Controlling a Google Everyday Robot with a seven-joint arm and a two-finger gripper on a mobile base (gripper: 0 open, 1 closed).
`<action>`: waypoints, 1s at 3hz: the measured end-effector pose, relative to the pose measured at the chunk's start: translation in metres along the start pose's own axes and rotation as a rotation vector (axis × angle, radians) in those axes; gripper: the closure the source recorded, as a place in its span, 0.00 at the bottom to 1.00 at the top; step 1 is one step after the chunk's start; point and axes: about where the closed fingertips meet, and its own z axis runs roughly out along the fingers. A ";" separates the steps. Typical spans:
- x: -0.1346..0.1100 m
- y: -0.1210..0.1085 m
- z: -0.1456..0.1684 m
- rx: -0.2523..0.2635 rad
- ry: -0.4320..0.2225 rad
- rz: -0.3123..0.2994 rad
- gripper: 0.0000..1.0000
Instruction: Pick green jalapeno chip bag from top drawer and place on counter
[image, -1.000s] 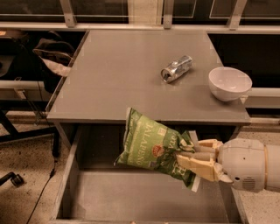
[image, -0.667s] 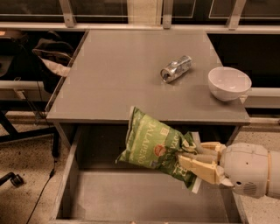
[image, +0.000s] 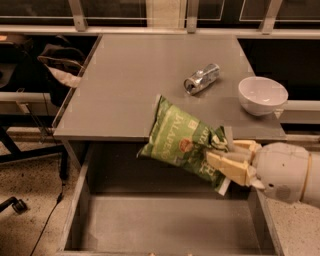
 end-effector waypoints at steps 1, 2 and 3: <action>-0.016 -0.041 0.011 0.088 -0.031 -0.017 1.00; -0.019 -0.068 0.022 0.128 -0.027 -0.014 1.00; -0.018 -0.095 0.033 0.179 -0.012 -0.003 1.00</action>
Offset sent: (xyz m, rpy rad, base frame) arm 0.1039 -0.0249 0.0114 -0.0047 -0.0539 -0.1742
